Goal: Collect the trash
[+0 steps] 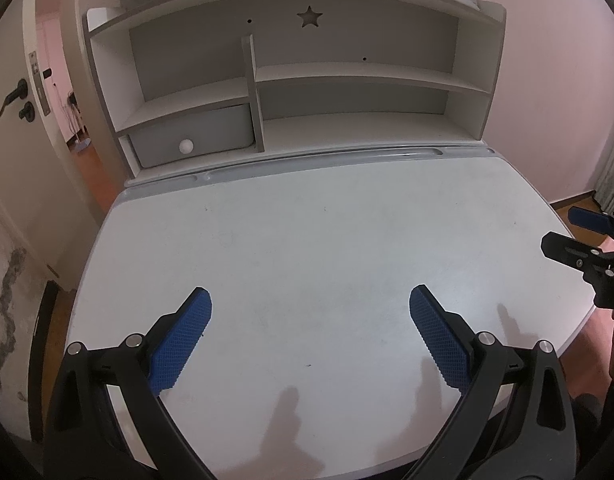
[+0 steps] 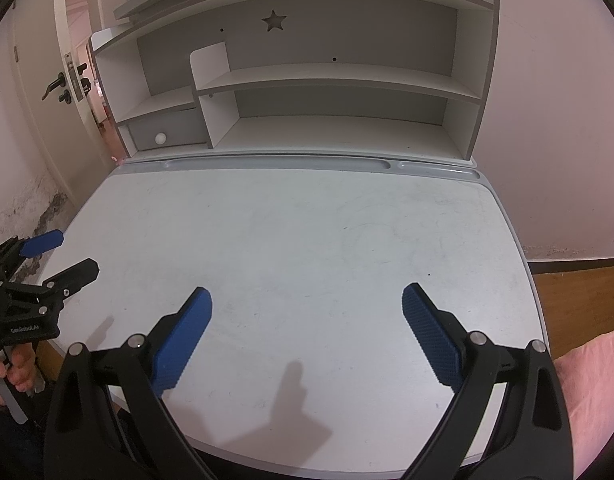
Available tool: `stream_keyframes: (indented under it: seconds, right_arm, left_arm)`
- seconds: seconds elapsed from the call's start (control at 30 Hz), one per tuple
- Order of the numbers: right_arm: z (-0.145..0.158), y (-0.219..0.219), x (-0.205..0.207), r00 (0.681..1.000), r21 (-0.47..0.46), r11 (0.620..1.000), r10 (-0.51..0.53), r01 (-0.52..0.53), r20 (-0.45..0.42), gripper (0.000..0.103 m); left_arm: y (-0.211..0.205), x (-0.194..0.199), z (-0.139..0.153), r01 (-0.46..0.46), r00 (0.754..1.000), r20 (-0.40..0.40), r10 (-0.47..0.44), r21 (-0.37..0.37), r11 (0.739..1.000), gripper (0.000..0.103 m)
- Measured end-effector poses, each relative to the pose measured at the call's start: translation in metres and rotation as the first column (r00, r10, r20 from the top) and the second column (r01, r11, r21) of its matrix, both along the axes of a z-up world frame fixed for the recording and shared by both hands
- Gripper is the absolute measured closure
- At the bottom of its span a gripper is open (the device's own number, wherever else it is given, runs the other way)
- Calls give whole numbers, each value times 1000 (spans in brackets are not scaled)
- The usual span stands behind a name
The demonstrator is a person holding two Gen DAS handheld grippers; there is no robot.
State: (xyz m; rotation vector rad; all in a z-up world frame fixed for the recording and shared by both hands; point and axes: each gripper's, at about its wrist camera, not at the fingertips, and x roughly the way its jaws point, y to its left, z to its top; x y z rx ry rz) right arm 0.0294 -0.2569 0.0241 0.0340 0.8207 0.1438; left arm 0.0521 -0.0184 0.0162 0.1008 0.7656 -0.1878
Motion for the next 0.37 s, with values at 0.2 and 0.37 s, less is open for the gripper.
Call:
stream_keyframes:
  seconds: [0.2, 0.37]
  right_arm:
    - [0, 0, 0, 1000, 0, 1000, 0, 0, 0, 10]
    - [0, 0, 0, 1000, 0, 1000, 0, 0, 1, 10]
  left_arm:
    - [1, 0, 3, -5, 1000, -4, 5, -17, 1000, 7]
    - [4, 4, 2, -10, 1000, -17, 10, -23, 1000, 7]
